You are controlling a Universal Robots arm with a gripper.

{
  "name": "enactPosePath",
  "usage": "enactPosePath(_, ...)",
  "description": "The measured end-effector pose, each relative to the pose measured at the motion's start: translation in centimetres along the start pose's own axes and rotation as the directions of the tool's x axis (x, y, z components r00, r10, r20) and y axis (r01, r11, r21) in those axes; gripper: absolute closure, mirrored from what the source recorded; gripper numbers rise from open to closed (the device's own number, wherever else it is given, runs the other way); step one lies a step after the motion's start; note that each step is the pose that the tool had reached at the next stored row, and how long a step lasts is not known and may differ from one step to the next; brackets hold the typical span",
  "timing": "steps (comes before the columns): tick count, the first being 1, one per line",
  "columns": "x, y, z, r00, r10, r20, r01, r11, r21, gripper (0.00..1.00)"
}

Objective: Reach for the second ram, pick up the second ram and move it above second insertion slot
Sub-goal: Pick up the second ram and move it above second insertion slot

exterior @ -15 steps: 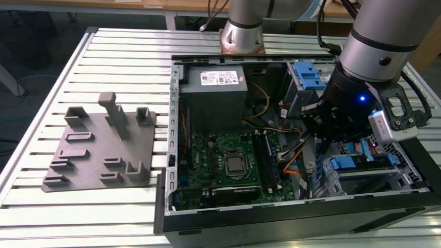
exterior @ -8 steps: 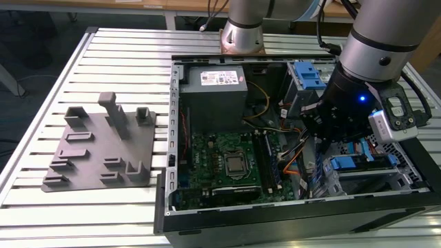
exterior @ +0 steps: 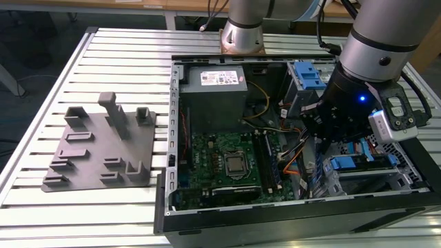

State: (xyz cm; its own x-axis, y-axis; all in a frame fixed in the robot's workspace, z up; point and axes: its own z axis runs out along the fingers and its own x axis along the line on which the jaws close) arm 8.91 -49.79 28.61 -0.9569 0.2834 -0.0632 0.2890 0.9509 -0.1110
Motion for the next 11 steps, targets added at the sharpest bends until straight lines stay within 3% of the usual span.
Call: enactPosePath(11,0.0,0.0,0.0,1.0,0.0,0.0,0.0,1.0,-0.0001,0.91)
